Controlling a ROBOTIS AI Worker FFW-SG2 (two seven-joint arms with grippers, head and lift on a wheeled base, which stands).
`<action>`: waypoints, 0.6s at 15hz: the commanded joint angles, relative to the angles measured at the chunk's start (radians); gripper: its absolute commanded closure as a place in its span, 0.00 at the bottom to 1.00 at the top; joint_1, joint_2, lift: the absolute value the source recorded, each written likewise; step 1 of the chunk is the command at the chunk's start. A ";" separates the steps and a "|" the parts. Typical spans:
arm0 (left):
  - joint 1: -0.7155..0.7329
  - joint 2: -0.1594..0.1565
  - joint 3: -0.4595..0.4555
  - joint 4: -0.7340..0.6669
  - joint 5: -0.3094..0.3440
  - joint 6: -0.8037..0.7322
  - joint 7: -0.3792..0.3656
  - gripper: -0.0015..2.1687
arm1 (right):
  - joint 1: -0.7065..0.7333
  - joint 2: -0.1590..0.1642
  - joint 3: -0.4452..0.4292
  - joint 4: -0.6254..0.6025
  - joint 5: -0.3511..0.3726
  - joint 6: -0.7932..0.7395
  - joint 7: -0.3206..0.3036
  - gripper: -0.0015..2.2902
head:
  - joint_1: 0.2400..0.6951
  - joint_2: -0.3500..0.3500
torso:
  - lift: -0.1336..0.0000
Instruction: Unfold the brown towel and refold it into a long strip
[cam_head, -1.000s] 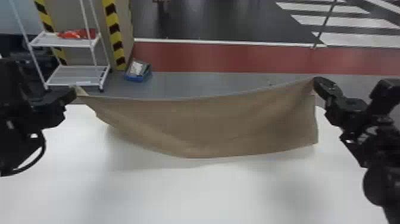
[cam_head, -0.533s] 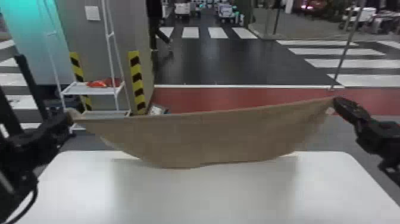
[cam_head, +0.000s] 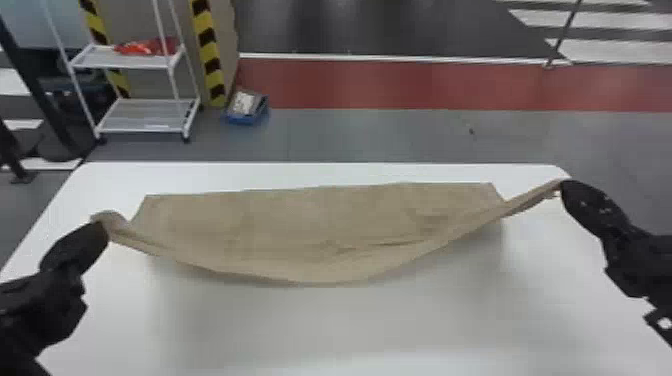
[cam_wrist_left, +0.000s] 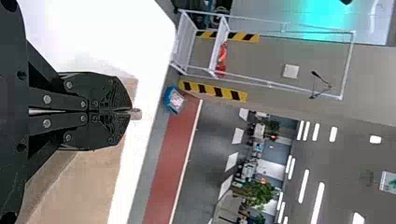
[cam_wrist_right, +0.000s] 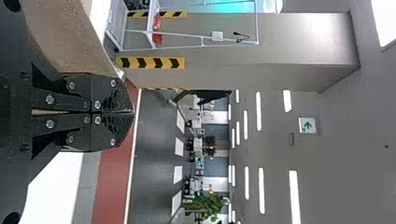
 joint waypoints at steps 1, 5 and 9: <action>0.127 -0.007 -0.001 -0.063 -0.004 0.017 0.014 0.64 | 0.099 0.037 -0.069 -0.036 0.004 -0.012 0.030 0.65 | 1.00 0.41 | 0.07; 0.205 -0.023 -0.001 -0.151 -0.005 0.124 0.037 0.64 | 0.234 0.103 -0.209 -0.102 -0.039 -0.009 0.122 0.65 | 1.00 0.31 | 0.07; 0.179 -0.027 0.013 -0.161 -0.014 0.216 0.070 0.64 | 0.280 0.149 -0.265 -0.139 -0.045 0.000 0.182 0.65 | 1.00 0.23 | 0.07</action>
